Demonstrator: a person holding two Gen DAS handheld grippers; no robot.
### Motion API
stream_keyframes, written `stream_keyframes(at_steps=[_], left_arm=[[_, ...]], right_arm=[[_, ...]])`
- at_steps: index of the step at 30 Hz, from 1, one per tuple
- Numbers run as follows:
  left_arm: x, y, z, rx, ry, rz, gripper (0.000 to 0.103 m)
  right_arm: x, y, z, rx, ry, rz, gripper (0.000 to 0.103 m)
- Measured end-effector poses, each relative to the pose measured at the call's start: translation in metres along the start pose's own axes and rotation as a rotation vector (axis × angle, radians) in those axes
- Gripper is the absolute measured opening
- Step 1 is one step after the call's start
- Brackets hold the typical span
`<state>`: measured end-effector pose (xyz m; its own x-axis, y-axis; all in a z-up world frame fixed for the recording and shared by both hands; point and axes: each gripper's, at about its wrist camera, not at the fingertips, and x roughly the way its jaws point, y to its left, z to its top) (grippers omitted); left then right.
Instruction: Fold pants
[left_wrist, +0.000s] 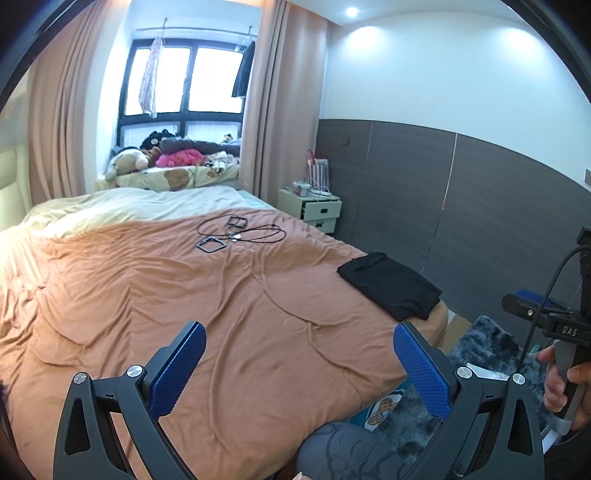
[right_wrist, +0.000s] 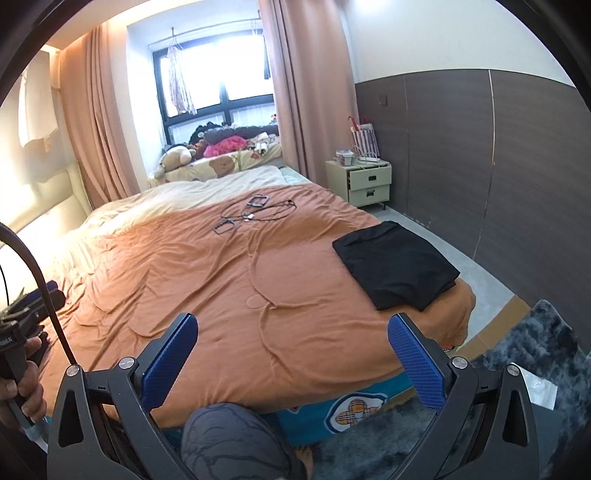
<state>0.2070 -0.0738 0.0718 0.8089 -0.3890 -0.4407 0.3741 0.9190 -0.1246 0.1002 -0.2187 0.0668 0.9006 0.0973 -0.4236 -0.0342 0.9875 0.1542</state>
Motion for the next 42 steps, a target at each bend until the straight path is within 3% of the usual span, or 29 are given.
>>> stream_keyframes(at_steps=[11, 24, 32, 42], left_arm=[[-0.047, -0.001, -0.038, 0.003, -0.032, 0.05, 0.102], [-0.097, 0.002, -0.069, -0.025, -0.074, 0.116, 0.102], [-0.107, -0.006, -0.087, -0.026, -0.063, 0.156, 0.102], [-0.112, -0.008, -0.114, -0.028, -0.04, 0.153, 0.102]], right_arm=[[-0.026, 0.015, -0.043, -0.02, -0.053, 0.013, 0.103], [-0.047, 0.031, -0.08, -0.021, -0.052, 0.02, 0.103], [-0.055, 0.041, -0.1, -0.013, -0.022, 0.026, 0.103], [-0.066, 0.061, -0.113, -0.045, -0.03, 0.008, 0.103]])
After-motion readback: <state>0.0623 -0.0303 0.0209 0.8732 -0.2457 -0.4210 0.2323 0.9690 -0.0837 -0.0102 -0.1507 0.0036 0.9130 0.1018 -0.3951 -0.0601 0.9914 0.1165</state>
